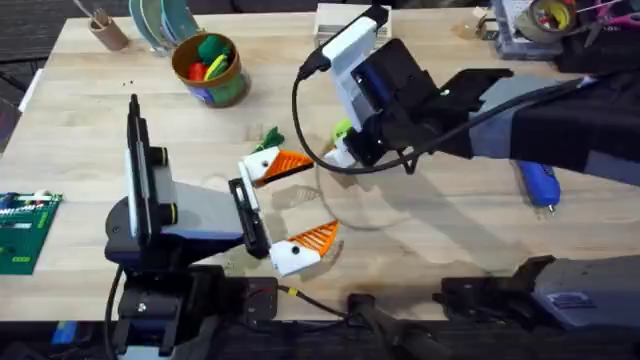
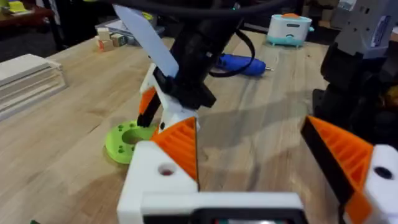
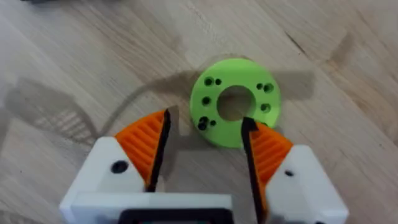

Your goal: Pick up the gripper from the table and insert it into the empty holder that is missing its gripper. Then pick up a screw, insert it into the mounting hole, and use the screwdriver to tighten it. Finally, clean up the table by picking up the vegetable and placing it into the bucket.

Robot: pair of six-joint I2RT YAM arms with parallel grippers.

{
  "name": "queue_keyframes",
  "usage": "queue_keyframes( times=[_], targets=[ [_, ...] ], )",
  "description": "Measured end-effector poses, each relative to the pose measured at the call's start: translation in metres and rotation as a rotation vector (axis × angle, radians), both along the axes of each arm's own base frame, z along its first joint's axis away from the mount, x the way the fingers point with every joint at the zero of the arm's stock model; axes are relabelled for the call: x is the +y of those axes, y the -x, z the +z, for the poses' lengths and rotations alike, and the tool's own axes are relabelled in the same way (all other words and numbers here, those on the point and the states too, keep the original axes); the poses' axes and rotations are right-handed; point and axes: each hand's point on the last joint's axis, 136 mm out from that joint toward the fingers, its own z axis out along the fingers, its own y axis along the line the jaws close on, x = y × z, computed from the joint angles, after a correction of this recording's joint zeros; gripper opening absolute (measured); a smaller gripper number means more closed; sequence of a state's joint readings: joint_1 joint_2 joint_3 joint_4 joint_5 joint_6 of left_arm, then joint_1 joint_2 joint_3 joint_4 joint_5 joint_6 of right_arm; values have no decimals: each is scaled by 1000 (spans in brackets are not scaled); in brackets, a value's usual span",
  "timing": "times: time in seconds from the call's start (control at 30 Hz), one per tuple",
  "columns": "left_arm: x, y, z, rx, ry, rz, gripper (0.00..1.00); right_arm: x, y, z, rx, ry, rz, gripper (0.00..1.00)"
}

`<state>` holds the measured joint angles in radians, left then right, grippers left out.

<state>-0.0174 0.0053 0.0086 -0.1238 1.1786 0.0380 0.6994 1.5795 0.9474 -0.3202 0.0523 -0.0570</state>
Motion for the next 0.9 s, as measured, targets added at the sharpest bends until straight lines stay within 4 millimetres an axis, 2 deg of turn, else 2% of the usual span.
queue_keyframes(
  times=[0.27,0.9],
  targets=[
    [0,0,0,0,0,0,994,-3,-2,-4,-17,37,2,719],
    [0,0,0,0,0,0,994,4,2,-12,-22,66,48,673]
  ],
)
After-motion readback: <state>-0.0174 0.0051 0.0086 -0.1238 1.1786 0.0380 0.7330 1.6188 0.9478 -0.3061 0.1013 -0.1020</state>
